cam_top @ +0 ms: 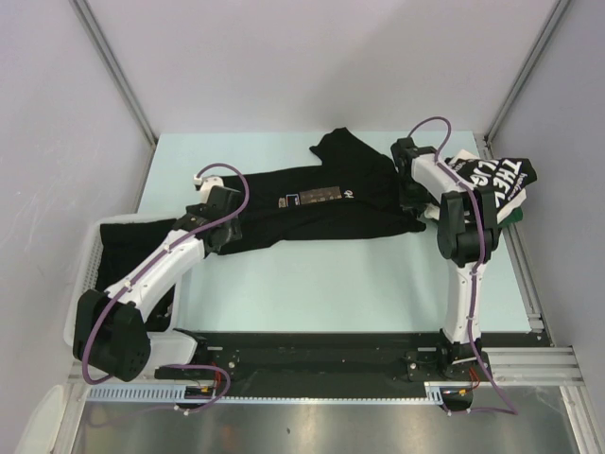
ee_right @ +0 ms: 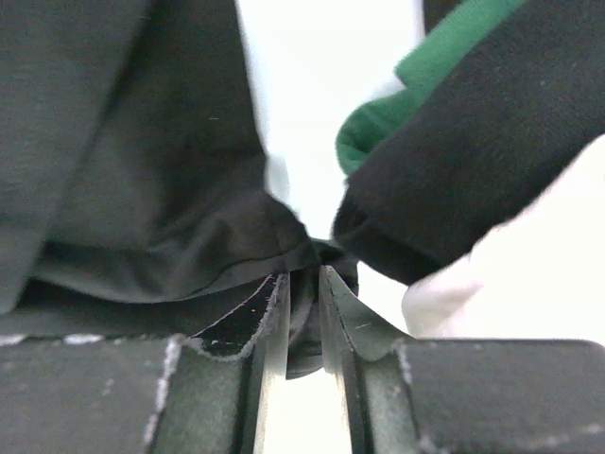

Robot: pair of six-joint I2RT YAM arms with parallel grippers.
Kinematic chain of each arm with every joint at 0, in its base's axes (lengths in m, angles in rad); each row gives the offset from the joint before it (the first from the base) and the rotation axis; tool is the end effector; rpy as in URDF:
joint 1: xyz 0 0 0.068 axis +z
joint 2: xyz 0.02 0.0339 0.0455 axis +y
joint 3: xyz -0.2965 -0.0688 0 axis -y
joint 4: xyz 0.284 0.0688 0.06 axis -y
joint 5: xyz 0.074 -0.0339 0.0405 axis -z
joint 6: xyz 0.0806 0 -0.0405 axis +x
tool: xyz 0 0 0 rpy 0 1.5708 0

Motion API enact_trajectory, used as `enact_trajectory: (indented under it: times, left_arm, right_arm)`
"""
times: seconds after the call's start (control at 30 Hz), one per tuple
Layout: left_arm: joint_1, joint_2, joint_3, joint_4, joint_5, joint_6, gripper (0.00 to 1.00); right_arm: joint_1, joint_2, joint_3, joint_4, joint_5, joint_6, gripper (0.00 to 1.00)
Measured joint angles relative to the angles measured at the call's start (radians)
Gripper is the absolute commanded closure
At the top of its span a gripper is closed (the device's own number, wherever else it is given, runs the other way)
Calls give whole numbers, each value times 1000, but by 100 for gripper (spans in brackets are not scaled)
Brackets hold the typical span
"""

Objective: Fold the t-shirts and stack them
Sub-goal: Fold the flattened tshirt in 1/3 of the way

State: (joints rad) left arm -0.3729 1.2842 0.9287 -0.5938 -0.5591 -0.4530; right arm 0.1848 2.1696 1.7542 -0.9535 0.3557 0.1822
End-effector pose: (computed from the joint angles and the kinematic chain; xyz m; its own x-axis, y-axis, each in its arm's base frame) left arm 0.3007 -0.0717 0.2396 -0.6901 -0.1285 -0.7123 -0.3123 0.9406 0.1329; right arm 0.4978 0.0645 0.1522 -0.9658 -0.0078 -0.2590 0.0726 0.9514 -0.2992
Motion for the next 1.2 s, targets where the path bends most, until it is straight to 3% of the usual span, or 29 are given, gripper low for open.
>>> enact_trajectory:
  times: [0.43, 0.63, 0.77, 0.87, 1.03, 1.2]
  left_arm:
    - [0, 4, 0, 1, 16, 0, 27]
    - [0, 4, 0, 15, 24, 2, 25]
    - [0, 5, 1, 58, 45, 21, 25]
    - [0, 23, 23, 85, 53, 47, 25]
    - [6, 113, 122, 168, 66, 110, 22]
    - [51, 296, 266, 218, 84, 124, 23]
  right_arm:
    - [92, -42, 66, -40, -4, 1, 76]
    - [95, -41, 171, -39, 13, -11, 65]
    - [88, -37, 269, 12, 27, -39, 50]
    - [84, -6, 372, 48, 29, -65, 47]
    - [82, 137, 637, 97, 13, -90, 47]
    - [78, 182, 646, 111, -28, -97, 49]
